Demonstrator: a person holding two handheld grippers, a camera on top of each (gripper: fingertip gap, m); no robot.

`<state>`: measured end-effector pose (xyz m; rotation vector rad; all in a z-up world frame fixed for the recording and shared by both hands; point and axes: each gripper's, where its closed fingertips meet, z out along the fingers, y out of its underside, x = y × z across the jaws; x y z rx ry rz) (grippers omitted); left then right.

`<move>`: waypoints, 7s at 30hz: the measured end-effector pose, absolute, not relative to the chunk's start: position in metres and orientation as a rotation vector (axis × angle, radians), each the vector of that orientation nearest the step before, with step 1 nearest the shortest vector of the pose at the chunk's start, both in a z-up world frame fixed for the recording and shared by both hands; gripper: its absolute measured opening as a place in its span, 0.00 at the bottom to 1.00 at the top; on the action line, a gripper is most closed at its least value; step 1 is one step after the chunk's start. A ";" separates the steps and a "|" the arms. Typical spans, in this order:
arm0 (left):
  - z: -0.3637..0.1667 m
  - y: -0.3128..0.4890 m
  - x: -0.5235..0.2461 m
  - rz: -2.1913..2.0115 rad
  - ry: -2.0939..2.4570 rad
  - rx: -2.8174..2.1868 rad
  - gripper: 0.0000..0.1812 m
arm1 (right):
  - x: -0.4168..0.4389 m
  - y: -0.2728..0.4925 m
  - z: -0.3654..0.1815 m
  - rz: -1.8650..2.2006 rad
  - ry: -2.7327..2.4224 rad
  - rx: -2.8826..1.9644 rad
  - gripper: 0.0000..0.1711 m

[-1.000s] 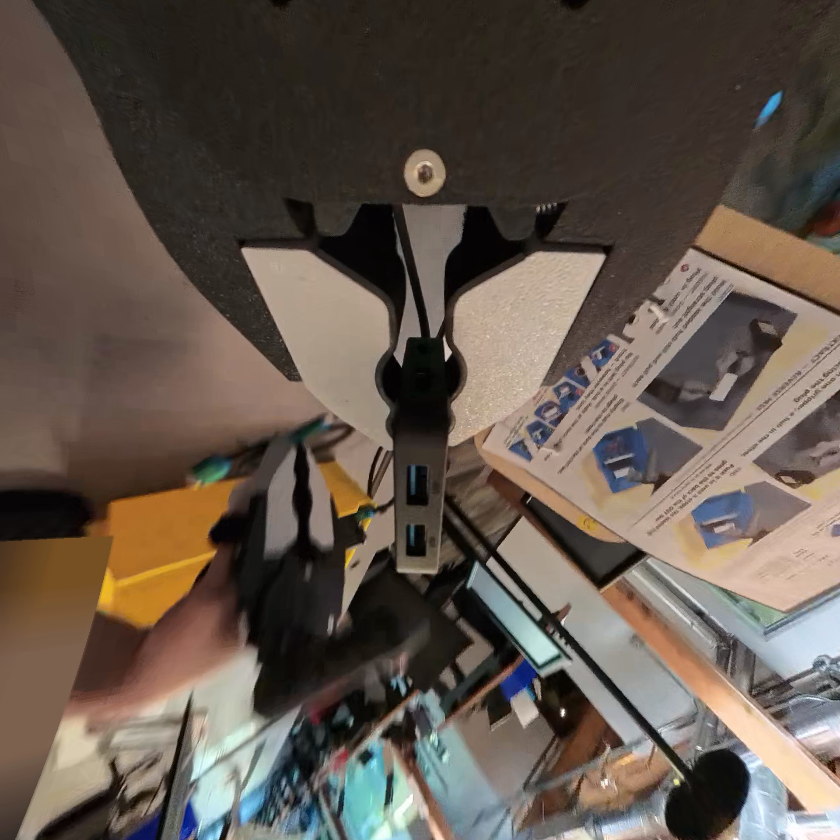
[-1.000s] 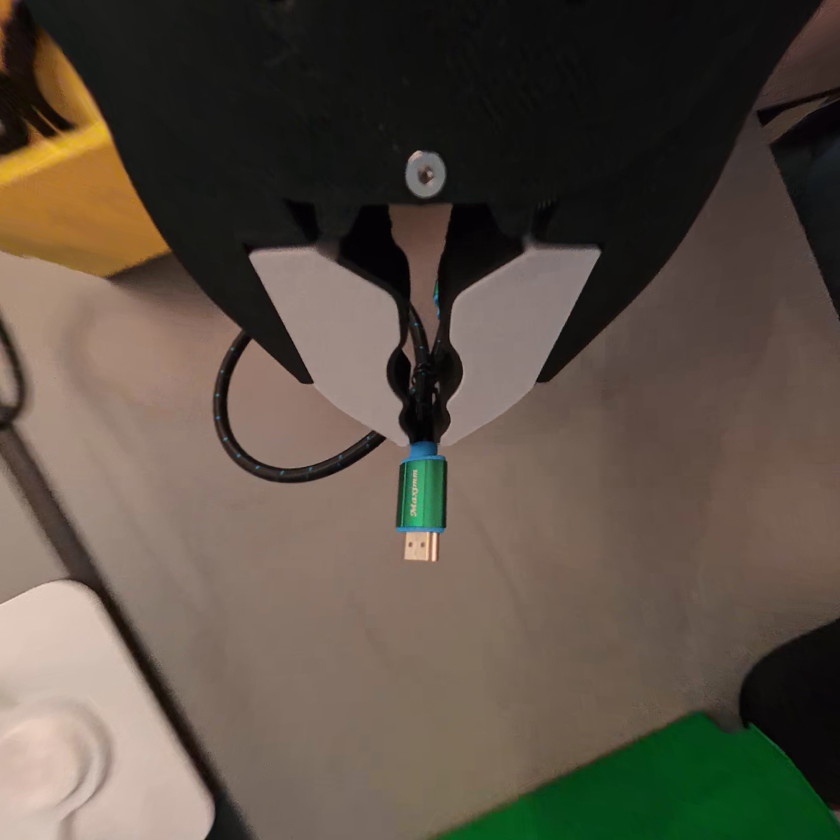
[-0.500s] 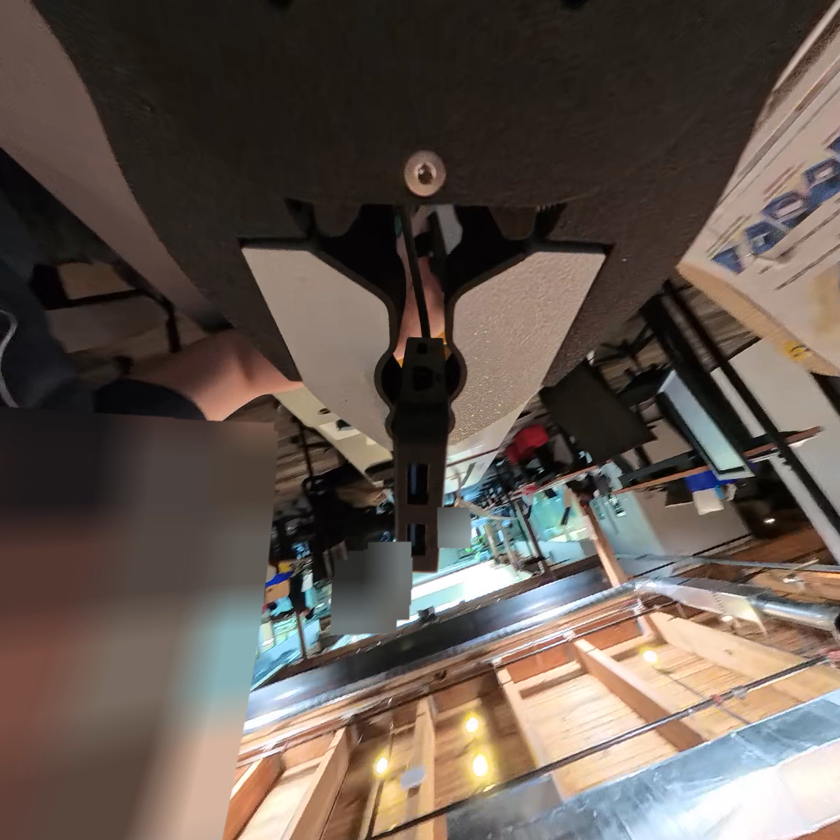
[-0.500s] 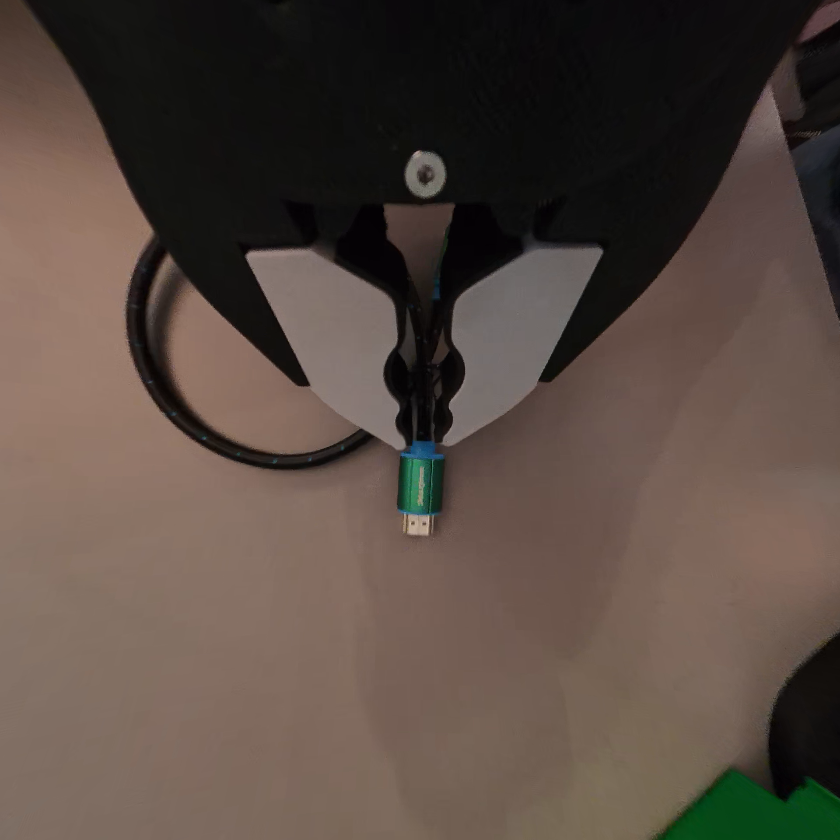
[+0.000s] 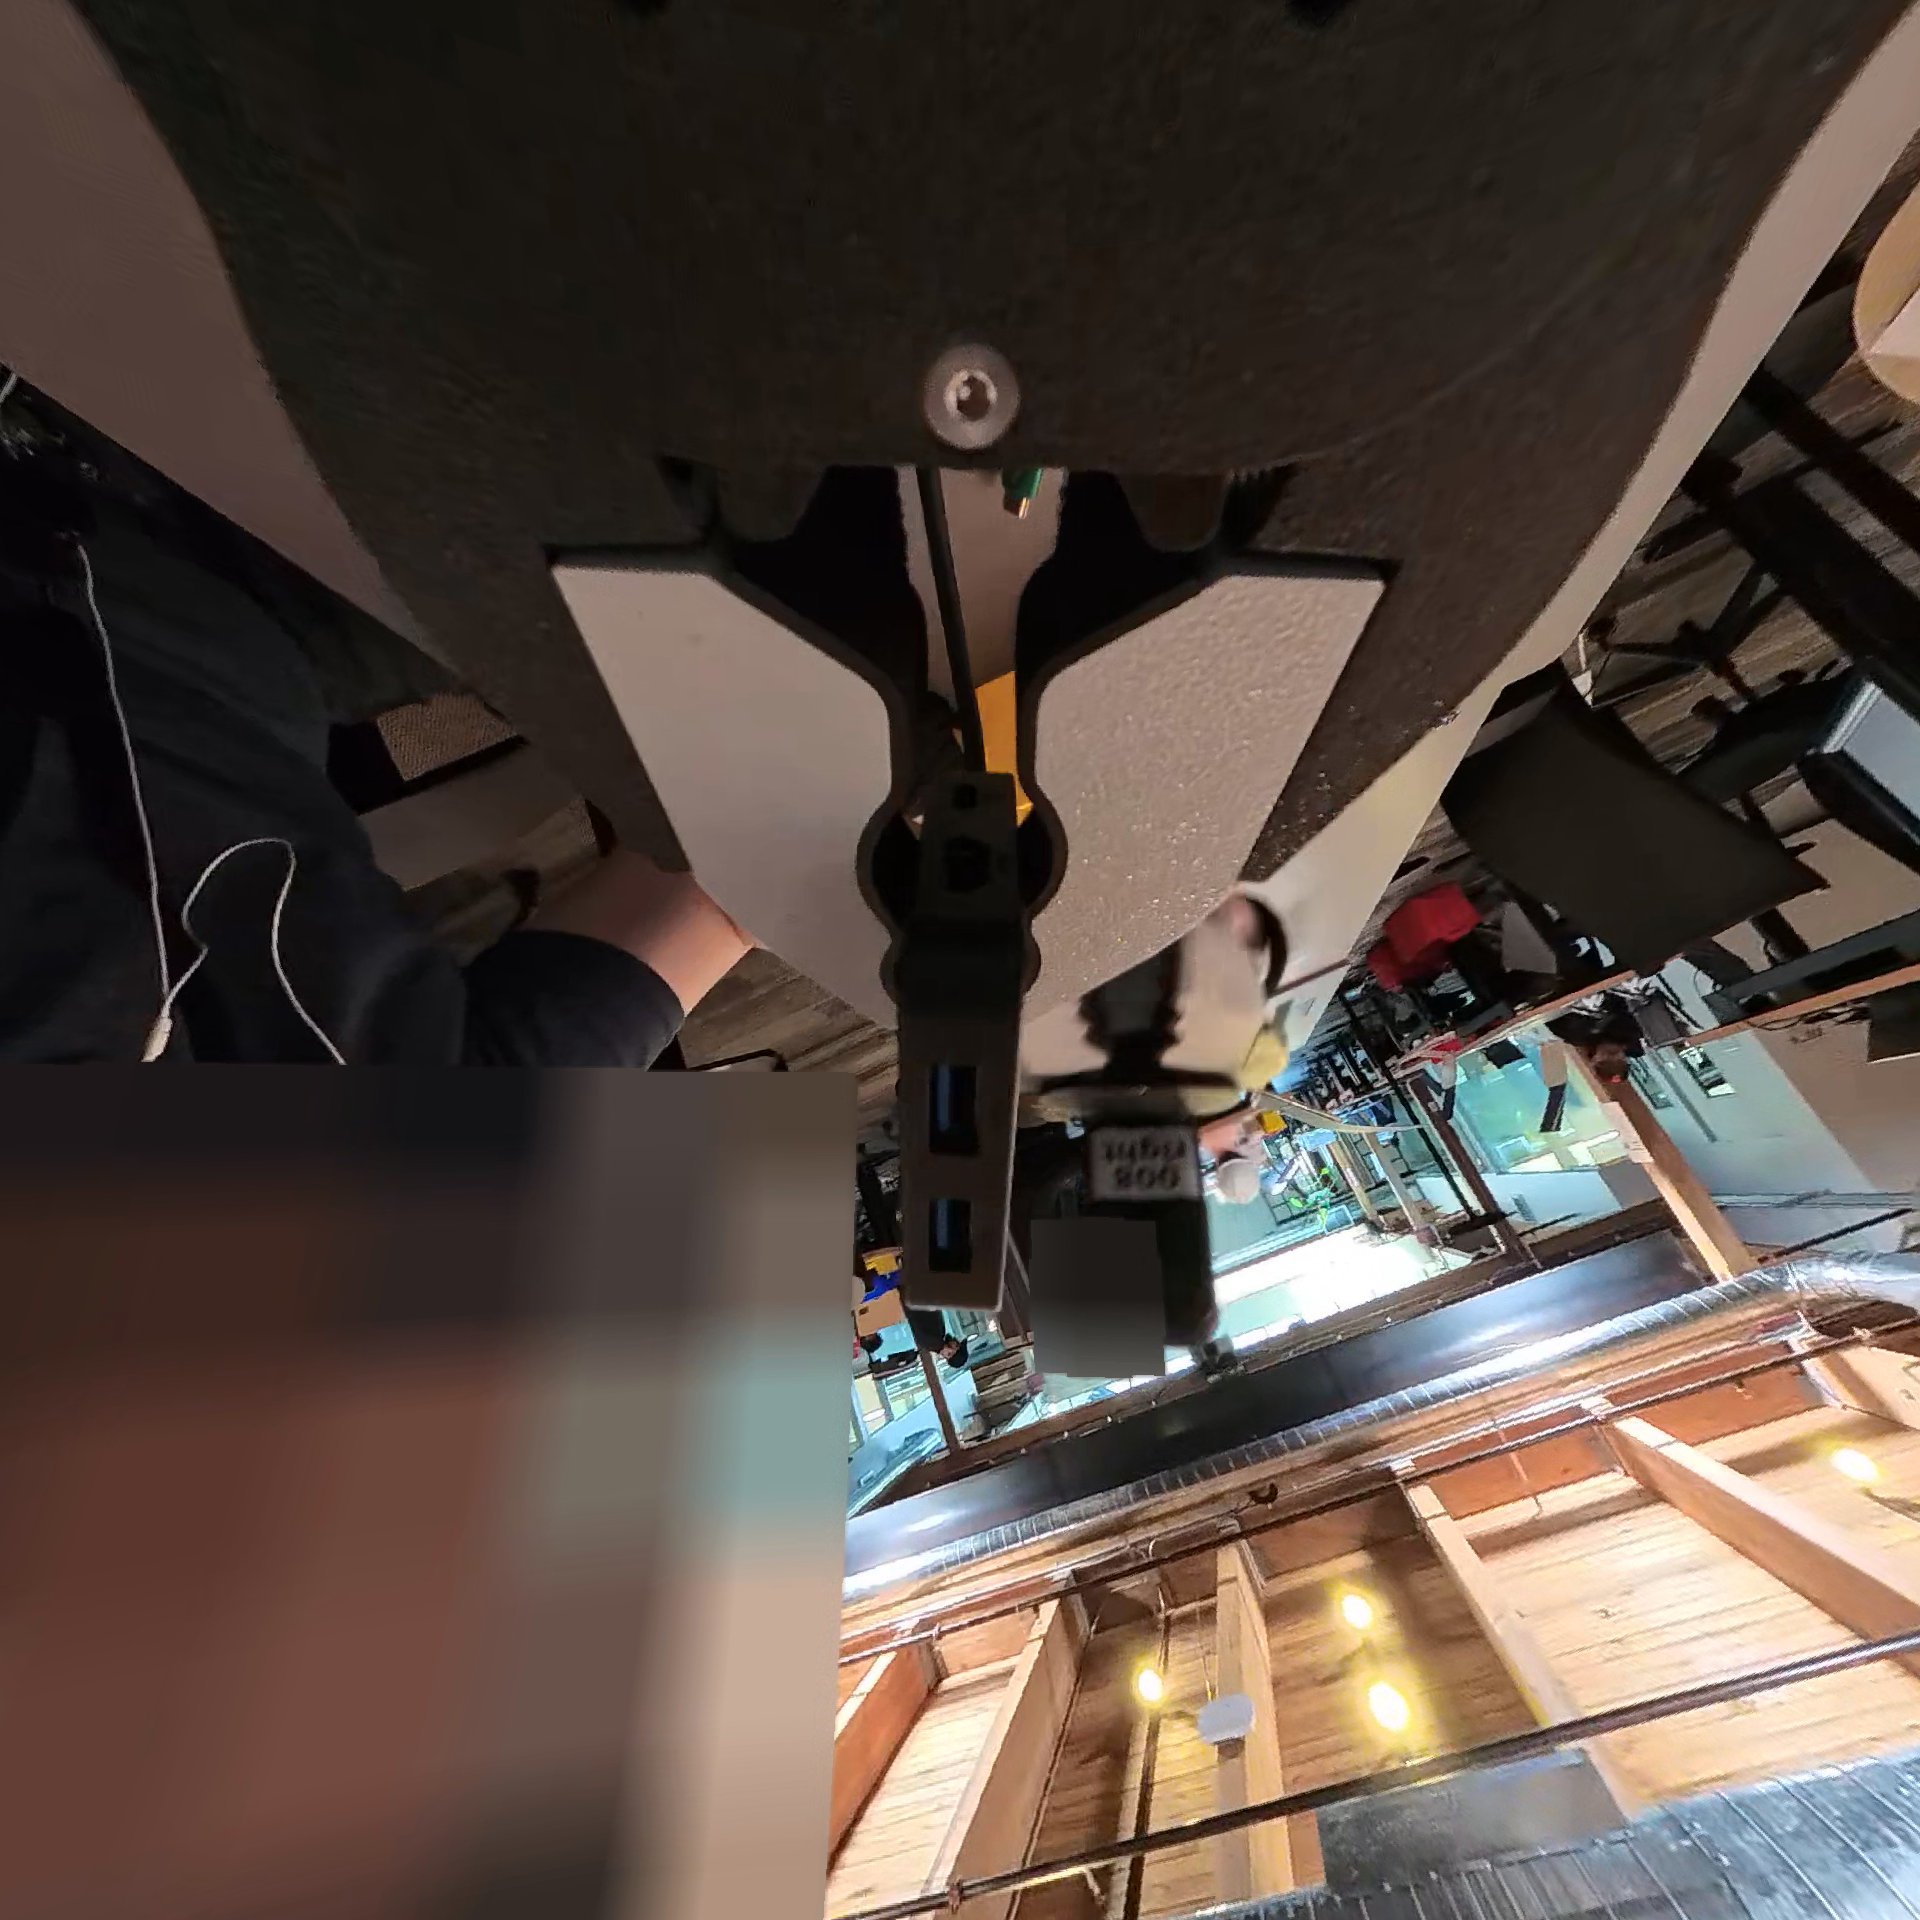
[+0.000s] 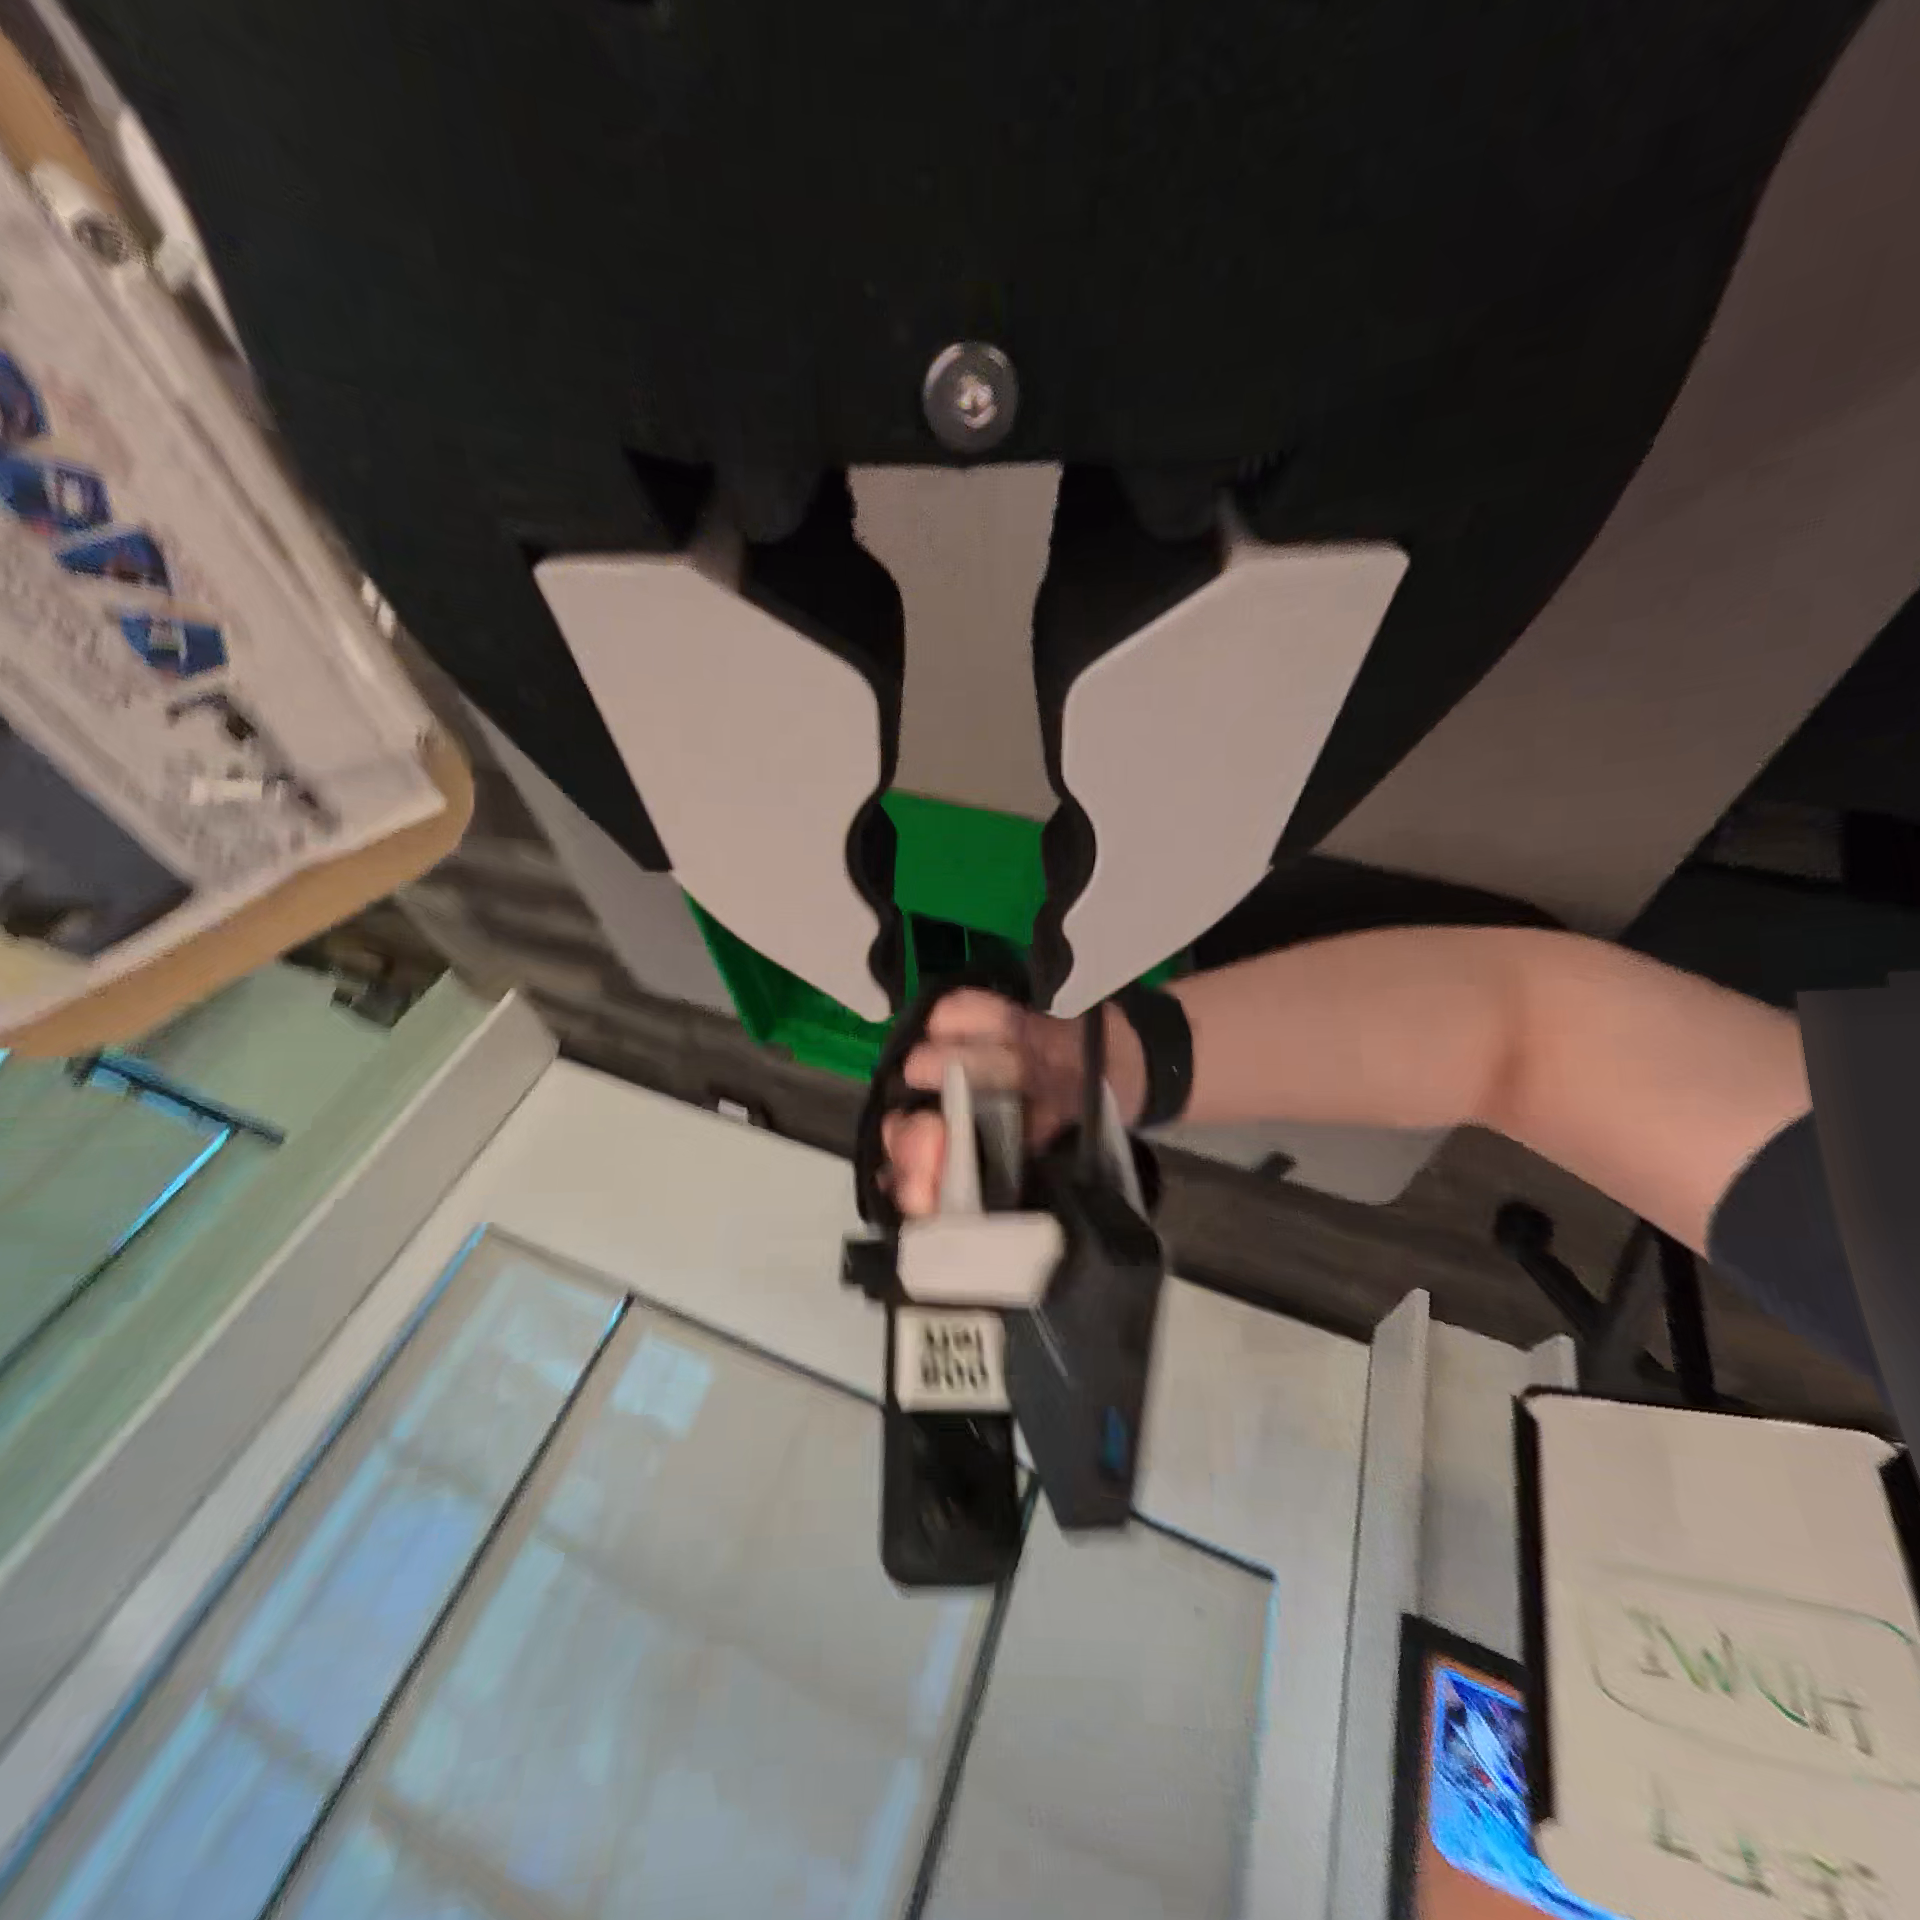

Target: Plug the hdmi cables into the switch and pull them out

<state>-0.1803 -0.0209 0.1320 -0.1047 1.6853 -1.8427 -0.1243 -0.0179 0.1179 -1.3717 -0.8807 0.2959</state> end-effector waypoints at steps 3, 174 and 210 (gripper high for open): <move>0.130 -0.022 -0.180 -1.842 1.691 -0.102 0.08 | -0.146 -0.026 0.128 0.233 -0.922 -1.312 0.16; 0.089 0.117 -0.123 -0.304 1.545 -0.548 0.07 | -0.022 0.039 -0.163 0.336 -0.675 -2.456 0.06; 0.009 0.060 -0.049 -0.032 1.742 -0.370 0.08 | -0.036 -0.002 -0.007 0.088 -0.508 -2.363 0.05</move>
